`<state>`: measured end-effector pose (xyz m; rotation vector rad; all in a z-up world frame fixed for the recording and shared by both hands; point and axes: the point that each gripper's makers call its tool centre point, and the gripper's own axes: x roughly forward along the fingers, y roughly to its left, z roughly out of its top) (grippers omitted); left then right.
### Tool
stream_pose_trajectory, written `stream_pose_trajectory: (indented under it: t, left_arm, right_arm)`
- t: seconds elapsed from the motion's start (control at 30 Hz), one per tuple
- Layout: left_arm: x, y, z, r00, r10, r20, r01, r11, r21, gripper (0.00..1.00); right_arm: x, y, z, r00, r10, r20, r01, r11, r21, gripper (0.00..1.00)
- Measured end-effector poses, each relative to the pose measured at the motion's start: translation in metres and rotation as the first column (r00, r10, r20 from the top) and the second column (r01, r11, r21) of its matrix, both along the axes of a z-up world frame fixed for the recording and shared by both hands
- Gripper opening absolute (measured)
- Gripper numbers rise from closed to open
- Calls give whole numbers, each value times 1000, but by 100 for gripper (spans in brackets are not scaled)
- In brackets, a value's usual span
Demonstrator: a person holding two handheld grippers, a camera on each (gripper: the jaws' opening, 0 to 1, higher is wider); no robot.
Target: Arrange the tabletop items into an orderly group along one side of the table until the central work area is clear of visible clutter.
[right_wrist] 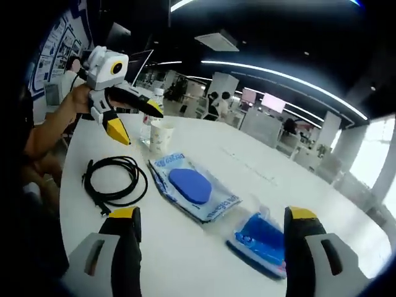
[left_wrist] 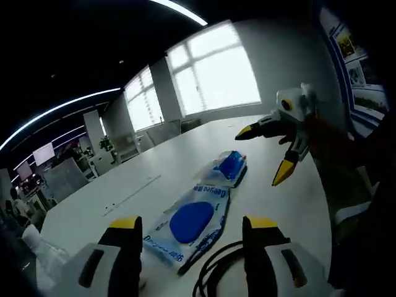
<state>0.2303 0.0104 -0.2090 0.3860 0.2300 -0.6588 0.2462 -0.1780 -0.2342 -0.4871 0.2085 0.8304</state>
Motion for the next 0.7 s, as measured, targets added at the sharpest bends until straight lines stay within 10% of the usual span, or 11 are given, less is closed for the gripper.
stream_pose_trajectory:
  t: [0.4,0.7]
  left_arm:
    - [-16,32,-6,996,70,-54,-71,997,-9,99]
    - [-27,50,-4,994,99,-45,-101,994,-34,100]
  right_arm:
    - [-9,-8,3,999,11,-33,-11,1000,-3,100]
    - [-13,-22,-3,998,-6,-60,7,1000,9,100]
